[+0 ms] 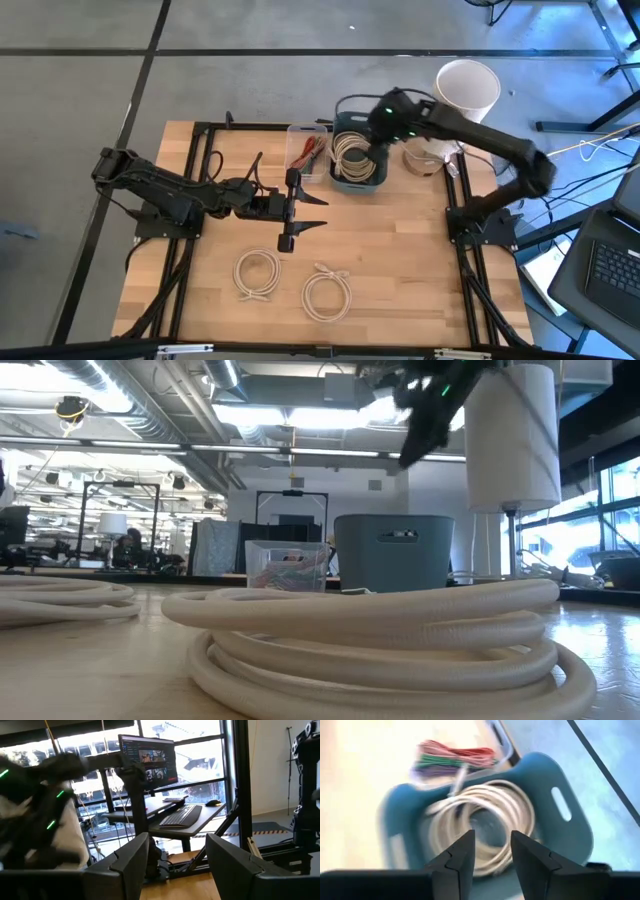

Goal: Pick and place USB-C Cables
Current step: Put the white HDMI cable into the blue bin

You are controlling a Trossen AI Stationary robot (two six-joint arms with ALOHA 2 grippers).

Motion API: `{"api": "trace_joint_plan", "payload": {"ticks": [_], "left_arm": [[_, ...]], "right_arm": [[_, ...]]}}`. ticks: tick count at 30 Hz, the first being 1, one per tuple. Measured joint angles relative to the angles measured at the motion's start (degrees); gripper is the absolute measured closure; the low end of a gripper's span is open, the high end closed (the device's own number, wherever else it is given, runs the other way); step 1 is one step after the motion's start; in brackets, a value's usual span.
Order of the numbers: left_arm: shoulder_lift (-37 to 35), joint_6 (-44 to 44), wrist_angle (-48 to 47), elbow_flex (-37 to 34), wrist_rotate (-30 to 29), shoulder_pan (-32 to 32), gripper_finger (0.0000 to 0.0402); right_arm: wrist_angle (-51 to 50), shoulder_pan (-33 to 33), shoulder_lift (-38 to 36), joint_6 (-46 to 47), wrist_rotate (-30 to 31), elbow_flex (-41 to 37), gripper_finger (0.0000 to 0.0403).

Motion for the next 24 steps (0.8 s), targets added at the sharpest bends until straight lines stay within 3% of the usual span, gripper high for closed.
{"api": "trace_joint_plan", "payload": {"ticks": [7, 12, 15, 19, 22, 24], "left_arm": [[0.0, 0.0, 0.0, 0.0, 0.0, 0.0, 0.0210], [0.0, 0.0, 0.0, 0.0, 0.0, 0.0, 0.0210], [0.0, 0.0, 0.0, 0.0, 0.0, 0.0, 0.0210], [0.0, 0.0, 0.0, 0.0, 0.0, 0.0, 0.0210], [0.0, 0.0, 0.0, 0.0, 0.0, 0.0, 0.0210], [0.0, 0.0, 0.0, 0.0, 0.0, 0.0, 0.0210]], "right_arm": [[-12.1, 14.8, -13.9, 11.1, -3.7, -2.5, 0.0274], [-8.3, 30.8, -21.6, 26.8, -4.9, -12.6, 0.0274], [2.0, 40.9, -24.3, 36.2, -4.9, -22.3, 0.0274], [26.6, 51.5, -23.8, 43.9, -5.8, -34.8, 0.0274], [47.0, 55.6, -20.1, 45.5, -4.7, -41.4, 0.0274], [55.1, 56.6, -16.5, 45.1, -3.4, -43.3, 0.0274]]}}
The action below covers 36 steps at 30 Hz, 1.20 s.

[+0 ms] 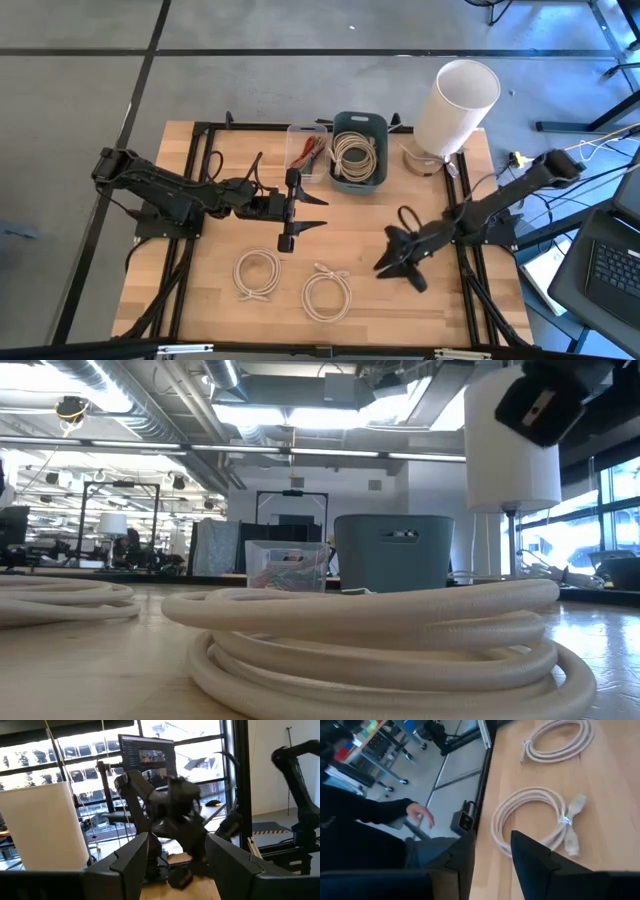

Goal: Pick and place USB-C Cables
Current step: Put the white HDMI cable into the blue bin

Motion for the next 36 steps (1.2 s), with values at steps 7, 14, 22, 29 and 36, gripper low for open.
{"api": "trace_joint_plan", "payload": {"ticks": [7, 14, 22, 29, 36], "left_arm": [[0.0, 0.0, 0.0, 0.0, 0.0, 0.0, 0.0210], [0.0, 0.0, 0.0, 0.0, 0.0, 0.0, 0.0210], [0.0, 0.0, 0.0, 0.0, 0.0, 0.0, 0.0210], [0.0, 0.0, 0.0, 0.0, 0.0, 0.0, 0.0210], [0.0, 0.0, 0.0, 0.0, 0.0, 0.0, 0.0210]], "right_arm": [[2.1, -2.9, 15.5, -5.9, 4.6, 4.9, 0.0274], [-8.7, -5.8, 27.7, -10.2, 1.4, 16.5, 0.0274], [-21.2, -6.4, 38.8, -11.2, 3.2, 27.9, 0.0274], [-21.5, -6.4, 44.6, -11.6, 2.1, 31.9, 0.0274], [-20.8, -6.4, 46.4, -10.2, 1.2, 31.7, 0.0274]]}}
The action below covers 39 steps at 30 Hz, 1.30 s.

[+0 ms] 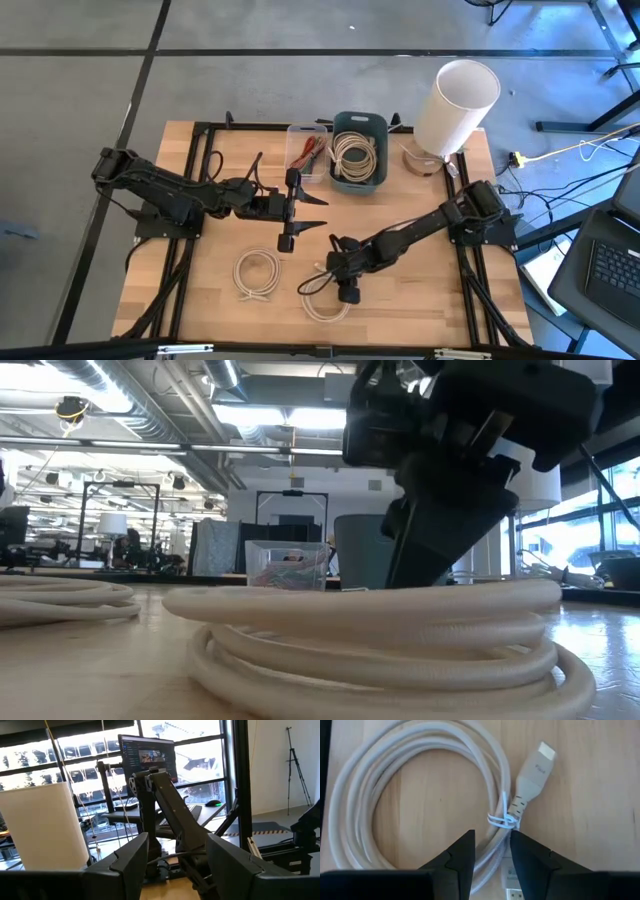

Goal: Pick and place USB-C Cables
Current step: Put the white HDMI cable into the blue bin

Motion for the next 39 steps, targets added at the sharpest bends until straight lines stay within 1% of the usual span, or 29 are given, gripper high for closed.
{"api": "trace_joint_plan", "payload": {"ticks": [3, 8, 10, 13, 18, 20, 23, 27, 30, 32, 35, 37, 39], "left_arm": [[0.0, 0.0, 0.0, 0.0, 0.0, 0.0, 0.0210], [0.0, 0.0, 0.0, 0.0, 0.0, 0.0, 0.0210], [0.0, 0.0, 0.0, 0.0, 0.0, 0.0, 0.0210], [0.0, 0.0, 0.0, 0.0, 0.0, 0.0, 0.0210], [0.0, 0.0, 0.0, 0.0, 0.0, 0.0, 0.0210], [0.0, 0.0, 0.0, 0.0, 0.0, 0.0, 0.0210], [0.0, 0.0, 0.0, 0.0, 0.0, 0.0, 0.0210], [0.0, 0.0, 0.0, 0.0, 0.0, 0.0, 0.0210], [0.0, 0.0, 0.0, 0.0, 0.0, 0.0, 0.0210], [0.0, 0.0, 0.0, 0.0, 0.0, 0.0, 0.0210], [0.0, 0.0, 0.0, 0.0, 0.0, 0.0, 0.0210], [0.0, 0.0, 0.0, 0.0, 0.0, 0.0, 0.0210], [0.0, 0.0, 0.0, 0.0, 0.0, 0.0, 0.0210]], "right_arm": [[0.3, 0.0, 0.0, -0.8, 0.6, -0.4, 0.0274], [1.3, 0.1, 0.0, -1.5, 3.3, -1.1, 0.0275], [1.2, 0.0, 0.0, -1.5, 3.5, -1.1, 0.0281], [1.0, 0.0, 0.0, -1.7, 4.4, -1.1, 0.0308], [0.3, 0.0, 0.0, -1.7, 5.0, -1.1, 0.0382], [-0.4, 0.0, 0.0, -2.1, 5.2, -1.1, 0.0389], [-3.2, 0.1, -0.1, -2.7, 7.1, -1.0, 0.0381], [-12.6, 0.5, -1.7, -1.2, 12.5, -1.0, 0.0391], [-24.6, 1.5, -4.5, 2.5, 19.1, -1.5, 0.0393], [-33.3, 2.5, -7.0, 6.7, 23.9, -1.8, 0.0393], [-43.4, 3.7, -11.9, 15.4, 30.3, -1.4, 0.0393], [-48.8, 4.1, -14.3, 19.6, 31.9, -1.6, 0.0393], [-51.8, 4.3, -17.2, 22.3, 33.7, -1.5, 0.0393]]}}
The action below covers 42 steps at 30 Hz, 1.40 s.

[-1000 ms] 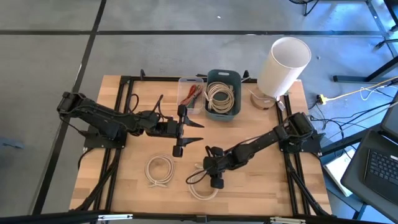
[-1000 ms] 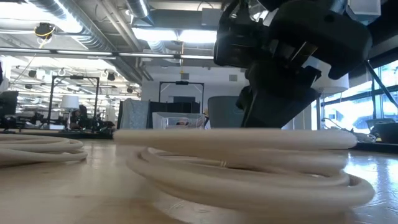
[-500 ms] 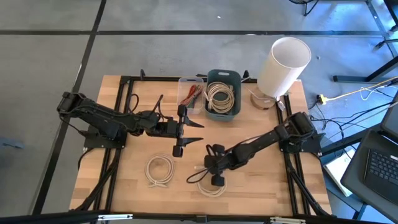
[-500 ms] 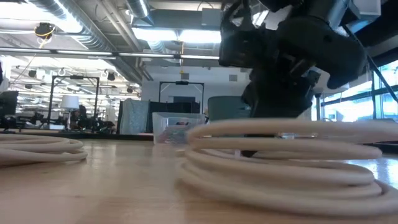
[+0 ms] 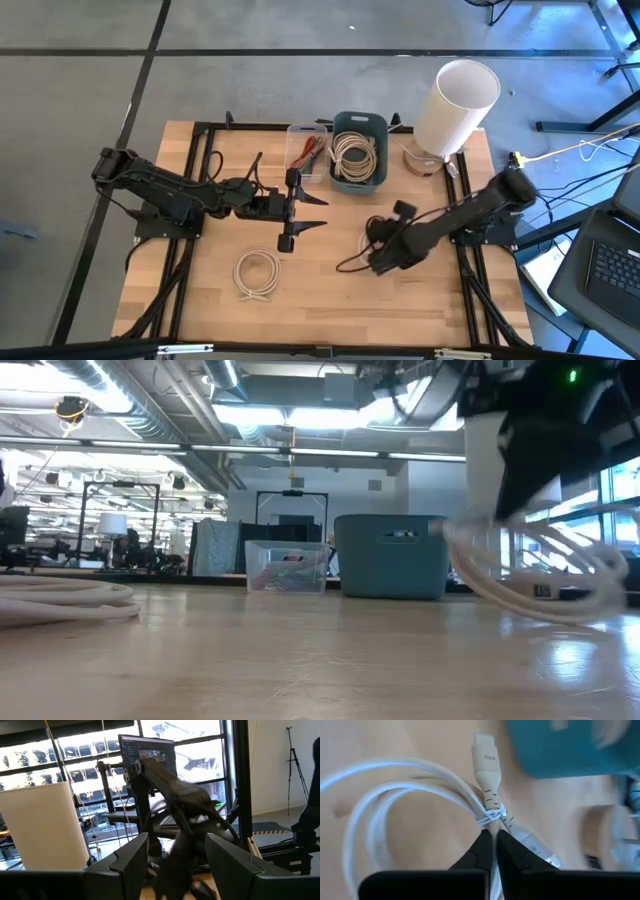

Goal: Pick and place USB-C Cables
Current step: Put the white HDMI cable into the blue bin

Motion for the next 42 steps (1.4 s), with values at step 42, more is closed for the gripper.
{"api": "trace_joint_plan", "payload": {"ticks": [42], "left_arm": [[0.0, 0.0, 0.0, 0.0, 0.0, 0.0, 0.0210]], "right_arm": [[20.4, -53.5, -9.0, -58.3, -16.8, 16.5, 0.0393]]}}
